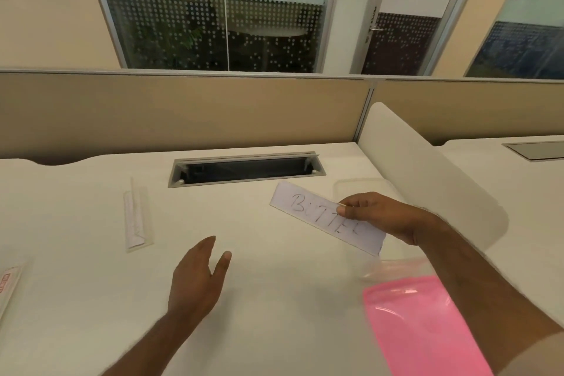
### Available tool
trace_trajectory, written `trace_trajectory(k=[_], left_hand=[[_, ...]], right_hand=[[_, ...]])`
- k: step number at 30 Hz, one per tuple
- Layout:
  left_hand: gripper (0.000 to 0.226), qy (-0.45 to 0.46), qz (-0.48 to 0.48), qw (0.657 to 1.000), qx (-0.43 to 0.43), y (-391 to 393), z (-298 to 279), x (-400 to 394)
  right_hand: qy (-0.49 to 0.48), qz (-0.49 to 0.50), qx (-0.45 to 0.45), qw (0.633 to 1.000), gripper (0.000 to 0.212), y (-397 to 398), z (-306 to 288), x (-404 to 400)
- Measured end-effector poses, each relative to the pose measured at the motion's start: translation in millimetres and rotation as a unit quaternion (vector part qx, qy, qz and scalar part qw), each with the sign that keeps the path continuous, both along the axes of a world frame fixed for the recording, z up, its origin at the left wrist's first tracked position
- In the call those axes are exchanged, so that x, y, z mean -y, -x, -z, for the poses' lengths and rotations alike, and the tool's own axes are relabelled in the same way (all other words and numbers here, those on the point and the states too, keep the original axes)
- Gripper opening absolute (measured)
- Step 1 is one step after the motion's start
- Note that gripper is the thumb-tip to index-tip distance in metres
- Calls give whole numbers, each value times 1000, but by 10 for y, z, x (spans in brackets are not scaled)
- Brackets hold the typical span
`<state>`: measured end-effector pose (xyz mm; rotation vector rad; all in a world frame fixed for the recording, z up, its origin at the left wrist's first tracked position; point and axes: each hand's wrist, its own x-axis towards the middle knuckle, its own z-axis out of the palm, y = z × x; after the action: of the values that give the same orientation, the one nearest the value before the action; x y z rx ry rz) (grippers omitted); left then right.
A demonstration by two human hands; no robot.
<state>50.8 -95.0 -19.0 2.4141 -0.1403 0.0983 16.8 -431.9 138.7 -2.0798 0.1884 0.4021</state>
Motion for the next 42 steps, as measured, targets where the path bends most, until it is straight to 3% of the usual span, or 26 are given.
trace_trajectory(k=[9, 19, 25, 30, 42], left_hand=[[83, -155, 104, 982, -24, -8, 543, 368], [91, -230, 107, 967, -15, -139, 645, 517], [90, -237, 105, 966, -8, -137, 661, 521], [88, -230, 103, 968, -4, -142, 677, 519], [86, -227, 102, 968, -4, -147, 692, 512]], right_hand=[[3, 167, 12, 986, 32, 231, 228, 615], [49, 330, -3, 943, 35, 71, 612, 907], [201, 297, -38, 933, 33, -73, 749, 941], [367, 261, -77, 890, 43, -202, 819, 838], [447, 202, -127, 862, 35, -343, 1171, 741]])
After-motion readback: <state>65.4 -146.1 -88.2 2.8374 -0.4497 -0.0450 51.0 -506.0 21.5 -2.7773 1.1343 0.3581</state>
